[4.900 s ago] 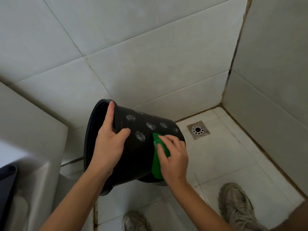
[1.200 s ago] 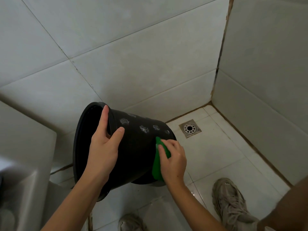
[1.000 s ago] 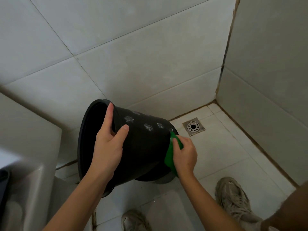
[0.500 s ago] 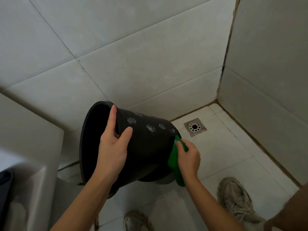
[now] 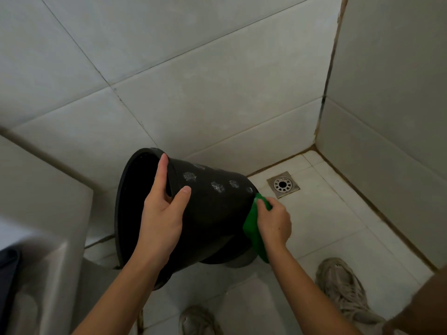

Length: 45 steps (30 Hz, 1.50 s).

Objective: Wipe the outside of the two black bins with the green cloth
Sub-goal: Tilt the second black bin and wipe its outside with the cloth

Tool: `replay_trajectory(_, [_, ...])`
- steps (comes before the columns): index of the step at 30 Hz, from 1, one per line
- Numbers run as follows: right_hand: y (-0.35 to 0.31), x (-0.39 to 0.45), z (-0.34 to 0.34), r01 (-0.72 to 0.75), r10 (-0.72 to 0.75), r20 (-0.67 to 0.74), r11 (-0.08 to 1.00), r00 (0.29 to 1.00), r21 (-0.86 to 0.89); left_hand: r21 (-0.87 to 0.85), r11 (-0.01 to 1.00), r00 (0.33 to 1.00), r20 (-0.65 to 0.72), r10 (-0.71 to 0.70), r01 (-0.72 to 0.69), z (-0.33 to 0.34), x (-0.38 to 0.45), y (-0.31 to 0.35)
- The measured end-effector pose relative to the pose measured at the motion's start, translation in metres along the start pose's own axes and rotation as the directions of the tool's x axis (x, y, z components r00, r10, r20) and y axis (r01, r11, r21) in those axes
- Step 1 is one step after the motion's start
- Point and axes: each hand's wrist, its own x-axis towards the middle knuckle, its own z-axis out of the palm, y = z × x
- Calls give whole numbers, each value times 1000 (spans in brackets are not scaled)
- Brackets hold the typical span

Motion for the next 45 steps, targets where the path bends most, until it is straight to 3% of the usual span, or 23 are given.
replay_trajectory(4, [-9, 3, -5, -1, -1, 65, 999, 998, 32, 5, 1000, 1000, -8, 12, -12, 0, 1, 1])
replay_trajectory(11, [-8, -38, 4, 304, -310, 22, 942, 951, 145, 174, 981, 996, 35, 79, -84, 0, -13, -3])
replay_trajectory(20, [10, -51, 16, 296, -305, 13, 931, 952, 213, 521, 820, 970, 174, 167, -235, -16, -32, -20])
replay_trajectory(33, [18, -54, 20, 299, -310, 6, 923, 951, 243, 264, 964, 1000, 15, 21, -24, 9, -2, 8])
replay_trajectory(42, [4, -60, 22, 361, -360, -58, 888, 931, 287, 266, 963, 998, 49, 32, -44, 14, 5, 4])
replay_trajectory(45, [-8, -60, 21, 464, -451, -111, 855, 886, 229, 182, 981, 998, 31, 53, -58, 12, 2, 3])
